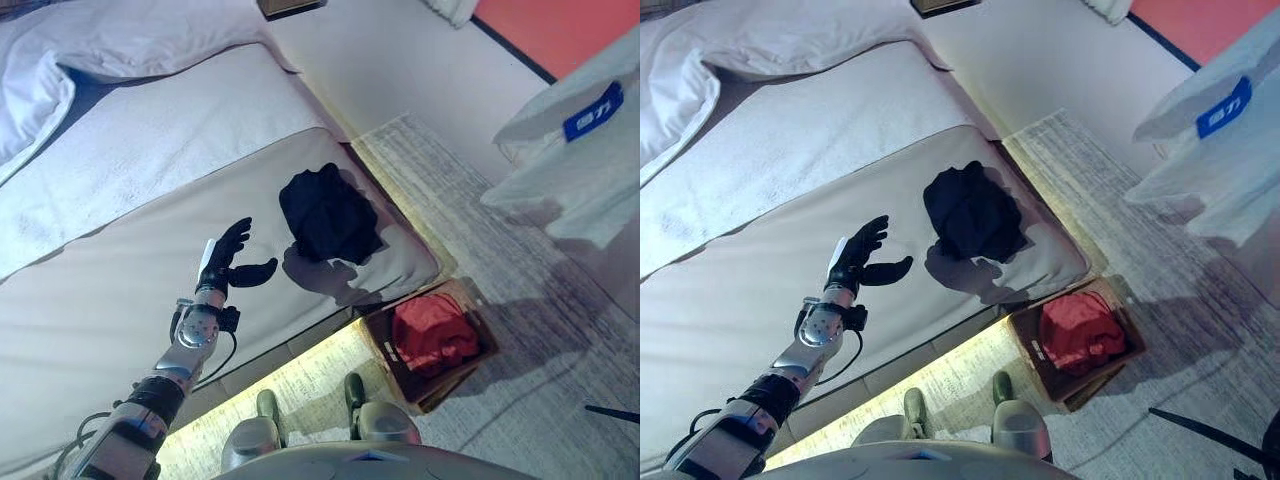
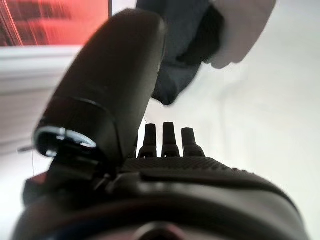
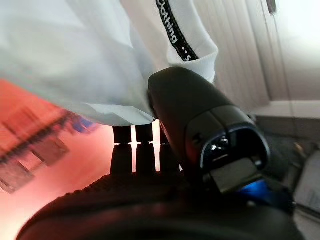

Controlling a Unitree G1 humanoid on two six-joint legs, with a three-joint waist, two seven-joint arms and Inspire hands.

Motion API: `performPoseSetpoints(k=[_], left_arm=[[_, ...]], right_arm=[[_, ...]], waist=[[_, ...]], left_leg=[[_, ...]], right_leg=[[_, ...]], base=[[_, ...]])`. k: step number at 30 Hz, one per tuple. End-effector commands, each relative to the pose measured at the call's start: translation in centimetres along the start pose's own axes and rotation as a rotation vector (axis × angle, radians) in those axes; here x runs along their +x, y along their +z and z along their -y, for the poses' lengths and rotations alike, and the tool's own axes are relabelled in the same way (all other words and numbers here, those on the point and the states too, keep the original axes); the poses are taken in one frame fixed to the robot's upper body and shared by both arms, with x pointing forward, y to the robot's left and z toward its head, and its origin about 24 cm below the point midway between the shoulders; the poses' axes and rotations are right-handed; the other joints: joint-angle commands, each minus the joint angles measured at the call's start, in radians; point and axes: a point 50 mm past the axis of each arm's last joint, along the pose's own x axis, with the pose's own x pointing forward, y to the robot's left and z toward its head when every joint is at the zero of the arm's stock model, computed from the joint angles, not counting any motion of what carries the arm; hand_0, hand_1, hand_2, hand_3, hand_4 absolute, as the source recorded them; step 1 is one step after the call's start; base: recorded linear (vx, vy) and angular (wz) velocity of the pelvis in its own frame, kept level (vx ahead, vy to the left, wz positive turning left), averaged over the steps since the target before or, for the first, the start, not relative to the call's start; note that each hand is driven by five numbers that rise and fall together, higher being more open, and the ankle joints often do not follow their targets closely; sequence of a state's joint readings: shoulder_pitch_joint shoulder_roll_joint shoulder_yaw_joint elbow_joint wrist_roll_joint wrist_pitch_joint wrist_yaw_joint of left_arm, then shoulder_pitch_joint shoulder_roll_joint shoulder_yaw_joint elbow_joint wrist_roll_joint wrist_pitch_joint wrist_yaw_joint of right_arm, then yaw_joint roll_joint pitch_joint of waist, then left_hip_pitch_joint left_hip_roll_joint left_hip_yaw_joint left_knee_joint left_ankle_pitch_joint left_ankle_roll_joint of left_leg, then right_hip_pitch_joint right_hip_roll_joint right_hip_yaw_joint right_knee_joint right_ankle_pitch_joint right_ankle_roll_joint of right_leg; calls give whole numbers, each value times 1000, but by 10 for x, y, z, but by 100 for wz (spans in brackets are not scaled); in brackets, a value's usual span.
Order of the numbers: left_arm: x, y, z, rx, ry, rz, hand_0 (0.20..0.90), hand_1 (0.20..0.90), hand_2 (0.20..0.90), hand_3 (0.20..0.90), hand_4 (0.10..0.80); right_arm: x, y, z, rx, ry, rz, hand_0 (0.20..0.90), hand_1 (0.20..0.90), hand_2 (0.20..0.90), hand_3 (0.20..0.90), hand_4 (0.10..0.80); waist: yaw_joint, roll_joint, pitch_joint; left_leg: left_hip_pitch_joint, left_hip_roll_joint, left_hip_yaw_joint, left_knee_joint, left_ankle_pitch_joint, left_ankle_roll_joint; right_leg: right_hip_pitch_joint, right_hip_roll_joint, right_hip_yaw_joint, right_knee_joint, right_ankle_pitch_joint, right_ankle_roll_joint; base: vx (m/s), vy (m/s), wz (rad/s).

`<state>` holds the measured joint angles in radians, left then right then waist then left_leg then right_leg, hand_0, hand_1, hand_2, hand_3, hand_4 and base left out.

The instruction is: Pick up the clothes from the bed and place them into the basket

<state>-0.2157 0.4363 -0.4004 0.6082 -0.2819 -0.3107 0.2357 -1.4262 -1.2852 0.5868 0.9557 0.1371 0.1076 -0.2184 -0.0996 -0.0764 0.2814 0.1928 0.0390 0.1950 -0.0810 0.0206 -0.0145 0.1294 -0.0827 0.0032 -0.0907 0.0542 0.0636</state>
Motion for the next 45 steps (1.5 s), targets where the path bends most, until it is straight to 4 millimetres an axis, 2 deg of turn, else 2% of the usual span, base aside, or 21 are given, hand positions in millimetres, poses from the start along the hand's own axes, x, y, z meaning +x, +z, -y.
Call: performPoseSetpoints(k=[1, 7, 8, 12, 17, 25, 26, 27, 33, 41, 45], left_arm=[[-7, 4, 7, 14, -52, 86, 900, 900, 900, 900, 800], [2, 11, 9, 8, -33, 95, 900, 900, 900, 900, 800], [3, 11, 10, 18, -37, 97, 900, 900, 900, 900, 800], [4, 13, 11, 37, -40, 100, 900, 900, 900, 900, 800], [6, 14, 13, 22, -38, 96, 900, 900, 900, 900, 800], [6, 15, 18, 20, -54, 101, 900, 900, 900, 900, 800], [5, 14, 19, 19, -58, 102, 900, 900, 900, 900, 800], [5, 14, 19, 20, -62, 104, 900, 900, 900, 900, 800], [3, 12, 14, 27, -56, 99, 900, 900, 900, 900, 800], [3, 12, 11, 30, -55, 104, 900, 900, 900, 900, 800], [1, 12, 11, 27, -56, 112, 900, 900, 900, 900, 800]], right_arm=[[-9, -16, -15, -55, 88, 28, 300, 300, 300, 200, 100], [-41, -75, -62, -86, 273, -96, 300, 300, 300, 200, 100], [-52, -91, -75, -85, 322, -134, 300, 300, 300, 200, 100], [-78, -119, -102, -70, 406, -200, 300, 300, 300, 200, 100], [-106, -137, -134, -107, 521, -230, 300, 300, 300, 200, 100], [-128, -149, -156, -142, 618, -264, 300, 300, 300, 200, 100], [-134, -152, -162, -167, 667, -265, 401, 401, 401, 318, 218], [-138, -154, -166, -190, 699, -273, 900, 900, 900, 900, 800], [-155, -167, -174, -229, 749, -315, 900, 900, 900, 900, 800], [-165, -177, -176, -256, 768, -360, 900, 900, 900, 900, 800], [-175, -189, -177, -385, 860, -398, 900, 900, 900, 900, 800]], waist=[[-3, -10, -249], [-32, -5, -230], [-37, -3, -225], [-44, 5, -216], [-41, 18, -203], [-32, 29, -185], [-29, 30, -184], [-26, 32, -182], [-21, 34, -181], [-12, 34, -177], [-3, 31, -178]], left_leg=[[-26, 36, -22, -4, -104, -26], [-21, 40, -1, 0, -109, -21], [-17, 39, 3, 0, -111, -19], [-12, 41, 14, 3, -112, -17], [-14, 41, 20, 7, -110, -18], [-31, 36, 16, 5, -105, -18], [-32, 35, 16, 6, -104, -18], [-32, 35, 14, 5, -103, -17], [-31, 34, 15, 5, -103, -15], [-34, 30, 8, 5, -103, -12], [-36, 30, 1, 4, -101, -12]], right_leg=[[-58, 23, 28, 27, -36, 33], [-70, 29, 51, 38, -33, 33], [-69, 29, 57, 35, -31, 34], [-72, 31, 64, 36, -28, 34], [-78, 31, 58, 39, -25, 34], [-94, 30, 46, 39, -22, 33], [-94, 29, 42, 39, -22, 33], [-93, 29, 39, 39, -21, 32], [-92, 27, 32, 43, -24, 32], [-94, 26, 28, 48, -25, 34], [-92, 24, 25, 47, -25, 34]], base=[[5, 10, -12], [-21, 4, -9], [-4, -30, -16], [2, -31, -13], [4, -34, -8], [-16, -23, 1], [0, 0, 0], [0, 0, 0], [8, -8, 3], [0, -1, 4], [3, 0, 2]])
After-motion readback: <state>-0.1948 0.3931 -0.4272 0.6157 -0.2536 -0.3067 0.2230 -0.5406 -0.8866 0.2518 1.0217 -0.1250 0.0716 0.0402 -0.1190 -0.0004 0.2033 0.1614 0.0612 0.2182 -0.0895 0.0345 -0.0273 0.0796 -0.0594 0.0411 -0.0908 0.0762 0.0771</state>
